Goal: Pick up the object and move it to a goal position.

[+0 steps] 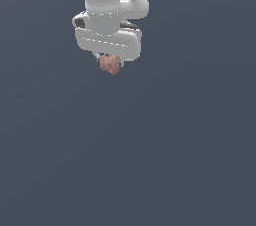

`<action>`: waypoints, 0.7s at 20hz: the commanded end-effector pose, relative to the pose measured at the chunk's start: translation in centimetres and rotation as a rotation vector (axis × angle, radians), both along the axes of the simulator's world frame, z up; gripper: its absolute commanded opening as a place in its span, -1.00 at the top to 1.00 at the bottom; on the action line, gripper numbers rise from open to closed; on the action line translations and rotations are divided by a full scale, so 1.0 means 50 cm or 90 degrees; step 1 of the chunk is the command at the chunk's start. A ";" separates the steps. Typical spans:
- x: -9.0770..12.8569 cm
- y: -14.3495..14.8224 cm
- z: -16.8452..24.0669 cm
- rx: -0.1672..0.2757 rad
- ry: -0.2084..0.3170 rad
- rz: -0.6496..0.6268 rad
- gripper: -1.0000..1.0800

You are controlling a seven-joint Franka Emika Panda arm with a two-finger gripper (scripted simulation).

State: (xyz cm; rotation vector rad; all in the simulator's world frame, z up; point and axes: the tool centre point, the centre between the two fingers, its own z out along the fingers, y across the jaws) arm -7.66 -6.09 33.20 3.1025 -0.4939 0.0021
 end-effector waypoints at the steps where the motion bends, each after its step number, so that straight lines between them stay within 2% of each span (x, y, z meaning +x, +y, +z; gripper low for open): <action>1: -0.015 0.003 0.046 0.000 0.001 0.000 1.00; 7: -0.038 0.007 0.131 0.000 0.001 0.000 1.00; 14: -0.051 0.011 0.183 0.000 0.001 0.000 1.00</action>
